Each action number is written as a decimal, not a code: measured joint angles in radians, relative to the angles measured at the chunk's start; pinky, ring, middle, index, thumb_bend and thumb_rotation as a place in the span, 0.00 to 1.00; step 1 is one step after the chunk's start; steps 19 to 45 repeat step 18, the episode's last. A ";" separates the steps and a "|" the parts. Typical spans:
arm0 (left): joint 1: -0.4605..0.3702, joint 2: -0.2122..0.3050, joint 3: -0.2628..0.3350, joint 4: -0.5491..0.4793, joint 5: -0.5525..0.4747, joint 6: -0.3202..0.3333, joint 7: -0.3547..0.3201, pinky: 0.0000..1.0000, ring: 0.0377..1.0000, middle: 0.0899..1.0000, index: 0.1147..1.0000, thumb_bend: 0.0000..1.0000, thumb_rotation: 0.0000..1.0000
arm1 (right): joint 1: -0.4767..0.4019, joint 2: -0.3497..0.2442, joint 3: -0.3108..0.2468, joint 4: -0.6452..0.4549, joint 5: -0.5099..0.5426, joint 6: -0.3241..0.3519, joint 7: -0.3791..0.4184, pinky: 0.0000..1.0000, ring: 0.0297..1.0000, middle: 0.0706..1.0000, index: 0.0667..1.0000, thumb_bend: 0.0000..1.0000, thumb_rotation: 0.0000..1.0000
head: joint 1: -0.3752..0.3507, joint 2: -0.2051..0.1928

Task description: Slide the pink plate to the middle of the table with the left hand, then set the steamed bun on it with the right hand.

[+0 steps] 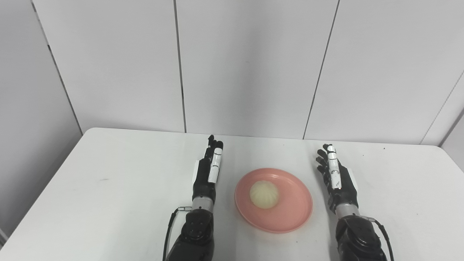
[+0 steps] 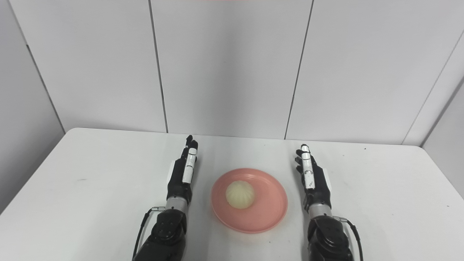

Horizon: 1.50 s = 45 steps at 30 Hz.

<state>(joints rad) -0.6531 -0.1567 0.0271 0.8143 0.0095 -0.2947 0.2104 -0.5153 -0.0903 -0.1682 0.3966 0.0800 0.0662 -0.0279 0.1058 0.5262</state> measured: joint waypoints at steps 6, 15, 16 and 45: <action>0.008 -0.002 0.023 -0.033 -0.027 0.039 -0.017 1.00 1.00 1.00 1.00 0.66 1.00 | 0.014 -0.001 0.025 0.005 0.000 -0.036 0.011 1.00 0.99 0.97 0.96 0.81 1.00 | 0.000 0.006; 0.032 -0.001 0.026 -0.076 -0.027 0.056 -0.025 1.00 1.00 1.00 1.00 0.66 0.99 | 0.043 -0.023 0.058 0.048 0.018 -0.158 0.065 1.00 1.00 0.97 0.96 0.87 1.00 | 0.011 0.012; 0.036 -0.001 0.026 -0.084 -0.027 0.063 -0.027 1.00 1.00 1.00 1.00 0.66 0.98 | 0.044 -0.023 0.057 0.049 0.027 -0.162 0.074 1.00 1.00 0.98 0.96 0.88 1.00 | 0.012 0.014; 0.044 -0.001 0.026 -0.103 -0.027 0.078 -0.032 1.00 1.00 1.00 1.00 0.66 0.98 | 0.047 -0.025 0.058 0.049 0.044 -0.165 0.093 1.00 1.00 0.98 0.97 0.87 1.00 | 0.011 0.020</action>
